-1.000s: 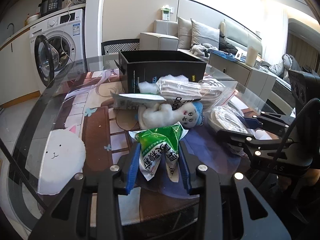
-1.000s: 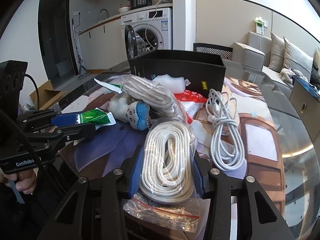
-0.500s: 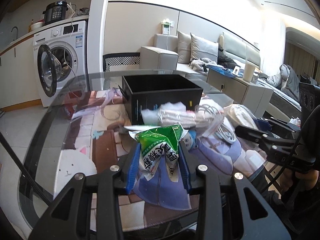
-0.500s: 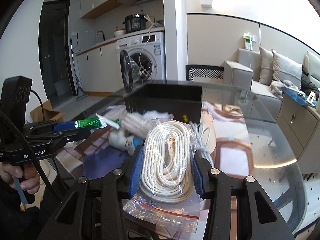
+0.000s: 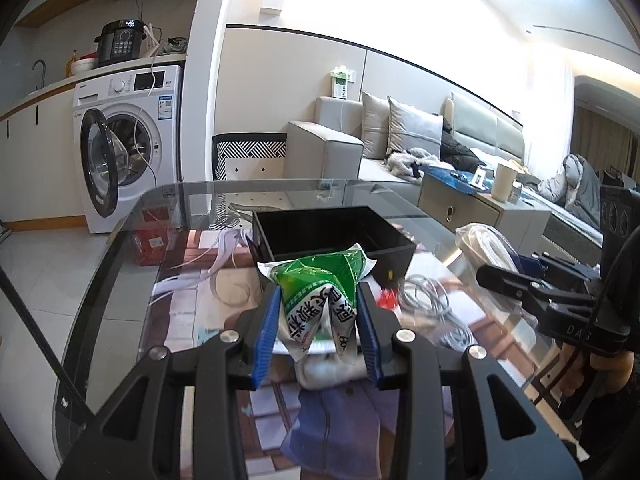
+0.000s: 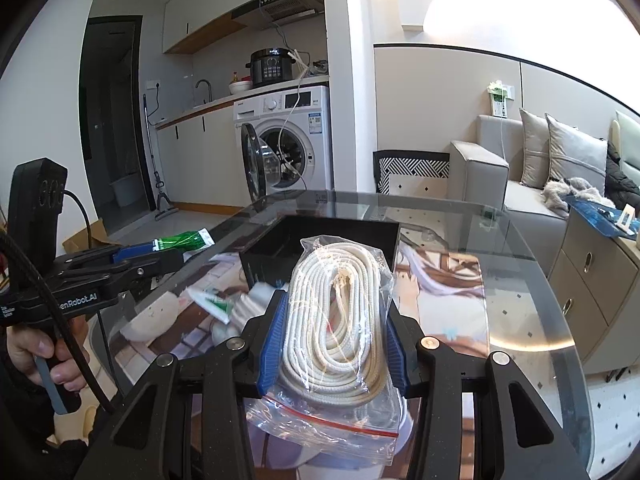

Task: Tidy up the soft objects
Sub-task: 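Lift and carry the sachet and rope bag over the black box with both tools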

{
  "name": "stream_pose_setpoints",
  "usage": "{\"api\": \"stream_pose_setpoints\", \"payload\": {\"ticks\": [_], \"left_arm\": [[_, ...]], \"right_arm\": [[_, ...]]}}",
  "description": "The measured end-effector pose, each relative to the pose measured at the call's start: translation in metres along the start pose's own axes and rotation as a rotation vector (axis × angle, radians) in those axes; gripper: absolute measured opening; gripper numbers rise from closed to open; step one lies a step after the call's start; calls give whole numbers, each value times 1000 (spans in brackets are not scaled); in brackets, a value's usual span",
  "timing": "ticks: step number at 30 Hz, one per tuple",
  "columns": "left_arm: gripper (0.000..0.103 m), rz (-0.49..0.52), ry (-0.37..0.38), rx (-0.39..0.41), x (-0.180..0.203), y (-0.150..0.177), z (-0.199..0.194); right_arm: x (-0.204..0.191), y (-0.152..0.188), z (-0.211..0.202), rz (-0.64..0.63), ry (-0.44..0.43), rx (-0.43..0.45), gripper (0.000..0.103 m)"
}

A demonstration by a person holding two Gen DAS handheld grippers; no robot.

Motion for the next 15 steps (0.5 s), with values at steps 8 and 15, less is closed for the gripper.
{"api": "stream_pose_setpoints", "payload": {"ticks": [8,15], "left_arm": [[35,-23,-7,13,-3,-25,24],[35,-34,-14,10,-4,-38,44]], "right_arm": [[12,-26,16,-3,-7,8,44],[19,-45,35,16,-34,6,44]]}}
Point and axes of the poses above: each gripper's, at about its wrist camera, not at the fingertips, and z roughly the way its jaws point, x to its right, y to its underside, the point moved 9 cm from there along z, roughly the way its jaws point, and after that the axes turned 1 degree about x, right-handed, at the moved point
